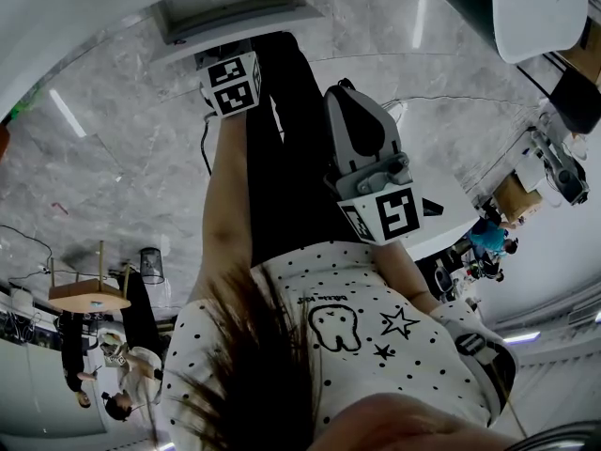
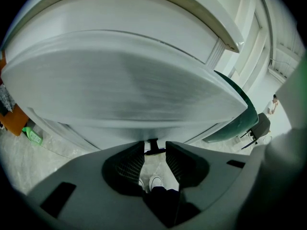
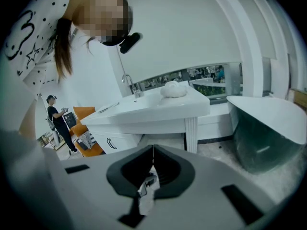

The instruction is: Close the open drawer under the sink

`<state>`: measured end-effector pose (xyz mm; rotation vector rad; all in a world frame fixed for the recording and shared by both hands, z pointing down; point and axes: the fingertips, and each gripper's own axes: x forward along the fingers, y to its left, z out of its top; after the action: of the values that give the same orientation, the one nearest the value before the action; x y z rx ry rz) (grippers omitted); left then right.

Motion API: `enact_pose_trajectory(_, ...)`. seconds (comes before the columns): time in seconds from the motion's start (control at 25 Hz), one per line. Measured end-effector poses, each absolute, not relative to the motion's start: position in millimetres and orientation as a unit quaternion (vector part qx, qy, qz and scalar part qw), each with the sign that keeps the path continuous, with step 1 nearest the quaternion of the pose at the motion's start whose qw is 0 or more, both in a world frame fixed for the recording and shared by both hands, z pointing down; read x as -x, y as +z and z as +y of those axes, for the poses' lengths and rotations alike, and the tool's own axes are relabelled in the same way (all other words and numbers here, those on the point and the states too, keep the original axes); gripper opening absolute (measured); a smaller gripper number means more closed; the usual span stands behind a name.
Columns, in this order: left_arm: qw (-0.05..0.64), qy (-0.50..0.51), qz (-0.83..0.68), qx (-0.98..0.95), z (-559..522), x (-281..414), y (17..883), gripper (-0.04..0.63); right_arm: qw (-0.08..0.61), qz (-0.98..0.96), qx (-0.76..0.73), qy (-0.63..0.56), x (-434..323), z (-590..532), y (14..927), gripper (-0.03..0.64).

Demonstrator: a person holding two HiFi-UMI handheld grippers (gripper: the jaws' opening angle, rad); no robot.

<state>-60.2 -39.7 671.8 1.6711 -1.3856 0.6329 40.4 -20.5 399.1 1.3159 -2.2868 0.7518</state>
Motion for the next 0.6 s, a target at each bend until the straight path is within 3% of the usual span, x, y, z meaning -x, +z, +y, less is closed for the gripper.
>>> enact_pose_trajectory(0.6, 0.419, 0.246, -0.556, -0.674, -50.0, 64.8, 670.8, 0.141, 0.201, -0.816, -0.47, 0.27, -39.3, -21.1, 403.7, 0.015)
